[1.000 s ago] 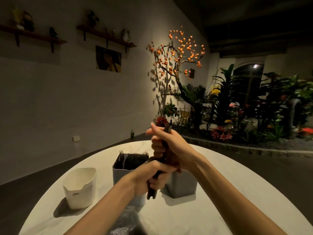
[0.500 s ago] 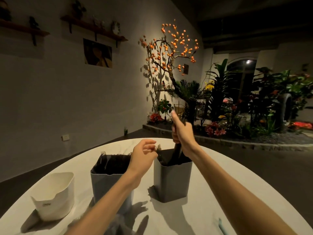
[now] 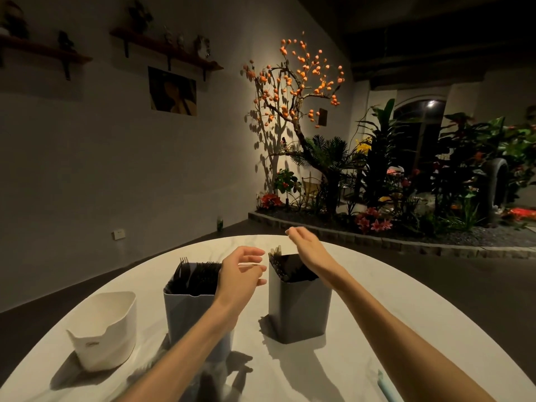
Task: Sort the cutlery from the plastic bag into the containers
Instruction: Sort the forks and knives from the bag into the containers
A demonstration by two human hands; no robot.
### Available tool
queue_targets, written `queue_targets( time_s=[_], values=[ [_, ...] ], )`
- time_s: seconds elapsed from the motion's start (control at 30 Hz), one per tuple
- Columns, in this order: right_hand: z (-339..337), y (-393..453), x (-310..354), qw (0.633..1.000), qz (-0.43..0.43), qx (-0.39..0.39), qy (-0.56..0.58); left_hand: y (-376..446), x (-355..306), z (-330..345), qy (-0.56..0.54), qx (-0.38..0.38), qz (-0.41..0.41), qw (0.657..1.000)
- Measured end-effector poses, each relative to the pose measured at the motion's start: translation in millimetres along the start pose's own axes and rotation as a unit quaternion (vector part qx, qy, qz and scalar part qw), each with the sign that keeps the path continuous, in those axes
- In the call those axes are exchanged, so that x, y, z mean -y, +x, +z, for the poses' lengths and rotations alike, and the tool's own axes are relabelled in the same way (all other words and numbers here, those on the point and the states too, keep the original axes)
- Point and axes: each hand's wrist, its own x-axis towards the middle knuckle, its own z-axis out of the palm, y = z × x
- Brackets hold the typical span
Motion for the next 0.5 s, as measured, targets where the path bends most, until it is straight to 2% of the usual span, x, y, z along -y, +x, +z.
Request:
queue_targets(
  time_s=[0.07, 0.2, 0.37, 0.43, 0.5],
  values=[
    [-15, -8, 15, 0.999, -0.031, -0.024, 0.030, -6, -11, -9, 0.018, 0.025, -0.002, 1.000],
    [-44, -51, 46, 0.994, -0.034, 0.040, 0.093, -28, -42, -26, 0.068, 0.086, -0.009, 0.994],
    [-59, -133, 68, 0.991, -0.022, 0.081, 0.108, -81, -62, -40, 0.143, 0.165, -0.008, 0.976],
    [-53, -168, 66, 0.992, -0.012, 0.095, 0.087, -113, -51, -45, 0.204, 0.201, 0.020, 0.958],
    [-41, -205, 53, 0.988, 0.002, 0.144, 0.058, -150, -32, -52, 0.286, 0.253, 0.041, 0.923]
  ],
)
